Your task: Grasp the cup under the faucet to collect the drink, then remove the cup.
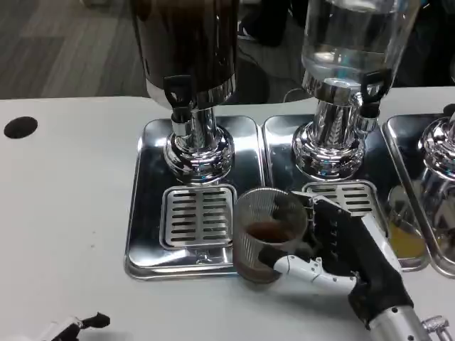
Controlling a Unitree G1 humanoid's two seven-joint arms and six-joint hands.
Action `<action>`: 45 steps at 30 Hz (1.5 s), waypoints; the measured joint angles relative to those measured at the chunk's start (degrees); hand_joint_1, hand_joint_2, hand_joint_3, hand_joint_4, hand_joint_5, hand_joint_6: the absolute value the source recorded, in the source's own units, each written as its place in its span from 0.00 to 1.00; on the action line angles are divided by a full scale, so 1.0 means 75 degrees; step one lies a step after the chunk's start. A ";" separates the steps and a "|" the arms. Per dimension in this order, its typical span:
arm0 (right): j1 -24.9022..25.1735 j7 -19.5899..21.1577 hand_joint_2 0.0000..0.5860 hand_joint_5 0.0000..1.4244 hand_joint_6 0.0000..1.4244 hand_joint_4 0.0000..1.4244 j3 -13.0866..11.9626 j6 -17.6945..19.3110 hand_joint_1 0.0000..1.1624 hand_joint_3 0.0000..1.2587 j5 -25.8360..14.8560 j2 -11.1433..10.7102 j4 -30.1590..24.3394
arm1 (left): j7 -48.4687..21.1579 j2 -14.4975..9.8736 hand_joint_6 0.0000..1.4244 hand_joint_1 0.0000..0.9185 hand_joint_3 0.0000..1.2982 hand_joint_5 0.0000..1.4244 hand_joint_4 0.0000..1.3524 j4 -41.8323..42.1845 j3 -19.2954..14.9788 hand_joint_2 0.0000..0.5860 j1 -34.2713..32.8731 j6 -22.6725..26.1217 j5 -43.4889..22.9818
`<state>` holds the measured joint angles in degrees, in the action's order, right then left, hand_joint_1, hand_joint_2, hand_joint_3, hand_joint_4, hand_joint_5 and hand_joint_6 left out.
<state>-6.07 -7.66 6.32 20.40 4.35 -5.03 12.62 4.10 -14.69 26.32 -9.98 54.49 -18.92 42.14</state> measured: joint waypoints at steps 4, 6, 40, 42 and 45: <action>-0.0047 -0.0113 0.19 0.32 0.16 0.31 -0.0095 0.0081 0.67 0.36 -0.0070 -0.0024 -0.0076 | -0.0025 -0.0003 0.38 0.00 0.28 0.26 0.20 0.0000 0.0012 0.15 -0.0033 0.0074 0.0069; -0.0063 -0.0159 0.19 0.32 0.16 0.31 -0.0109 0.0116 0.67 0.36 -0.0132 -0.0029 -0.0094 | -0.0041 -0.0005 0.38 0.00 0.28 0.26 0.20 0.0000 0.0014 0.15 -0.0048 0.0086 0.0073; -0.0234 -0.1126 0.19 0.33 0.18 0.32 -0.0822 0.1433 0.67 0.37 -0.0714 -0.0485 0.0890 | -0.0424 -0.0035 0.40 0.00 0.26 0.26 0.19 0.0014 0.0209 0.15 -0.0435 0.0780 -0.0174; -0.0241 -0.1175 0.19 0.33 0.18 0.32 -0.0848 0.1512 0.67 0.37 -0.0797 -0.0501 0.0969 | -0.0428 -0.0043 0.41 0.00 0.26 0.26 0.19 0.0014 0.0207 0.15 -0.0437 0.0803 -0.0178; -0.0253 -0.1248 0.19 0.33 0.18 0.32 -0.0887 0.1638 0.67 0.37 -0.0830 -0.0552 0.1016 | -0.0449 -0.0076 0.41 0.00 0.26 0.26 0.19 0.0015 0.0203 0.15 -0.0437 0.0846 -0.0184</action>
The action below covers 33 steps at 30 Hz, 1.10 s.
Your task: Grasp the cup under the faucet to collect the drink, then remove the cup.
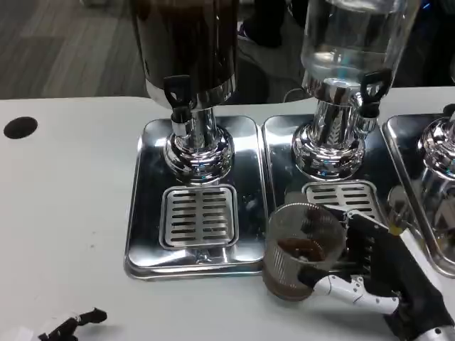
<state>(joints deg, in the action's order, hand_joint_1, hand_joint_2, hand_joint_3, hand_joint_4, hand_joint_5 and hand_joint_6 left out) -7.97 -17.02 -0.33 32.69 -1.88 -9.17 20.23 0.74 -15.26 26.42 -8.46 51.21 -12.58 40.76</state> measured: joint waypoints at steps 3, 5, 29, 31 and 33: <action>-0.0008 -0.0067 0.19 0.33 0.18 0.32 -0.0033 0.0093 0.67 0.37 -0.0049 -0.0003 0.0058 | -0.0006 -0.0008 0.41 0.00 0.26 0.26 0.19 0.0000 -0.0012 0.15 0.0000 0.0042 -0.0038; -0.0010 -0.0124 0.19 0.33 0.18 0.32 -0.0065 0.0212 0.67 0.37 -0.0082 -0.0008 0.0195 | -0.0012 -0.0023 0.41 0.00 0.26 0.26 0.19 0.0000 -0.0061 0.15 0.0002 0.0047 -0.0153; -0.0051 -0.0637 0.19 0.33 0.19 0.33 -0.0382 0.1637 0.66 0.37 -0.0425 -0.0158 0.1290 | -0.0026 -0.0143 0.42 0.00 0.25 0.26 0.19 0.0004 -0.0215 0.15 0.0010 0.0127 -0.0276; -0.0092 -0.0684 0.19 0.33 0.19 0.33 -0.0389 0.1666 0.66 0.37 -0.0466 -0.0186 0.1285 | -0.0026 -0.0143 0.42 0.00 0.25 0.26 0.19 0.0012 -0.0204 0.15 0.0009 0.0129 -0.0269; -0.0160 -0.0755 0.19 0.33 0.19 0.33 -0.0407 0.1681 0.66 0.37 -0.0566 -0.0228 0.1258 | -0.0026 -0.0143 0.42 0.00 0.25 0.26 0.19 0.0021 -0.0189 0.15 0.0009 0.0130 -0.0262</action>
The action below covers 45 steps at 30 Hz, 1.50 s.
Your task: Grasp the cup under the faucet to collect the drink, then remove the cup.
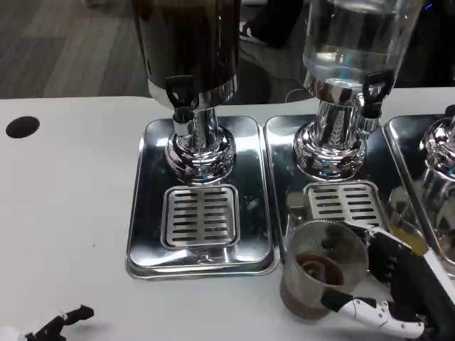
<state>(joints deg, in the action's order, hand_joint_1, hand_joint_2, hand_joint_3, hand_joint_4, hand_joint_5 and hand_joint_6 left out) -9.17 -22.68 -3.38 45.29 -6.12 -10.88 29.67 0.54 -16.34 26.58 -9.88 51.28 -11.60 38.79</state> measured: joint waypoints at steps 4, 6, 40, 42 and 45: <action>-0.0105 -0.0085 0.19 0.34 0.19 0.33 -0.0023 0.0039 0.66 0.37 -0.0053 -0.0067 -0.0059 | 0.0000 0.0000 0.42 0.00 0.25 0.27 0.19 0.0002 0.0022 0.15 0.0001 0.0003 0.0002; -0.0148 -0.0114 0.19 0.34 0.20 0.33 -0.0034 0.0056 0.66 0.37 -0.0063 -0.0076 -0.0083 | 0.0000 0.0000 0.42 0.00 0.25 0.27 0.19 0.0003 0.0025 0.15 0.0003 0.0003 0.0002; -0.0488 -0.0420 0.19 0.34 0.20 0.33 -0.0307 0.1325 0.66 0.37 -0.0135 -0.0195 0.0707 | 0.0004 -0.0008 0.43 0.00 0.24 0.27 0.19 0.0066 0.0108 0.14 0.0323 -0.0088 0.0008; -0.0399 -0.0418 0.19 0.34 0.20 0.33 -0.0315 0.1487 0.66 0.37 -0.0117 -0.0195 0.0938 | 0.0006 -0.0008 0.43 0.00 0.24 0.27 0.19 0.0115 0.0108 0.14 0.0355 -0.0094 0.0011; -0.0283 -0.0386 0.19 0.34 0.20 0.33 -0.0344 0.1787 0.66 0.37 -0.0034 -0.0201 0.1354 | 0.0010 -0.0008 0.43 0.00 0.24 0.27 0.19 0.0132 0.0107 0.14 0.0410 -0.0096 0.0013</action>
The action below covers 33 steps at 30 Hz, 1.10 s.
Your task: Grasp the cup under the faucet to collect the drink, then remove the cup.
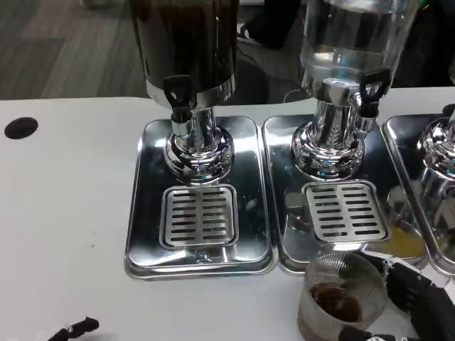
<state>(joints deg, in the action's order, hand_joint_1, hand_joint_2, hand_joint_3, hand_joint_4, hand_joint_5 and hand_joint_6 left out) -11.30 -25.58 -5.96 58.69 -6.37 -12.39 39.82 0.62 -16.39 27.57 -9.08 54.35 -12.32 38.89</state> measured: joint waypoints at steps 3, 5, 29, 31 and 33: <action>0.0076 0.0052 0.18 0.34 0.21 0.33 -0.0021 0.0268 0.66 0.37 0.0076 -0.0023 0.0275 | 0.0002 0.0000 0.43 0.00 0.24 0.27 0.19 0.0009 -0.0002 0.14 0.0033 0.0000 0.0002; 0.0171 0.0107 0.18 0.34 0.21 0.33 -0.0047 0.0482 0.66 0.37 0.0121 -0.0075 0.0519 | 0.0005 0.0001 0.43 0.00 0.24 0.27 0.19 0.0019 -0.0002 0.14 0.0036 -0.0001 0.0003; 0.0400 0.1601 0.14 0.21 0.07 0.17 -0.0114 0.2309 0.61 0.16 0.1555 -0.0489 0.1315 | 0.0114 0.0004 0.43 0.00 0.24 0.27 0.19 0.0020 0.0080 0.15 0.0102 -0.0030 0.0025; 0.0392 0.1704 0.14 0.21 0.07 0.17 -0.0063 0.2309 0.61 0.16 0.1629 -0.0515 0.1223 | 0.0144 0.0003 0.43 0.00 0.24 0.27 0.19 0.0020 0.0078 0.15 0.0145 -0.0113 0.0002; 0.0380 0.1758 0.15 0.20 0.07 0.16 -0.0034 0.2308 0.60 0.15 0.1683 -0.0526 0.1196 | 0.0145 0.0003 0.43 0.00 0.24 0.27 0.19 0.0019 0.0073 0.15 0.0170 -0.0131 -0.0002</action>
<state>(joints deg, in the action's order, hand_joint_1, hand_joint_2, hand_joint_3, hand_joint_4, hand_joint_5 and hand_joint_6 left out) -8.44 -12.40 -6.22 76.00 6.25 -16.34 48.79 1.71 -16.37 27.72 -8.53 55.63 -13.30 38.87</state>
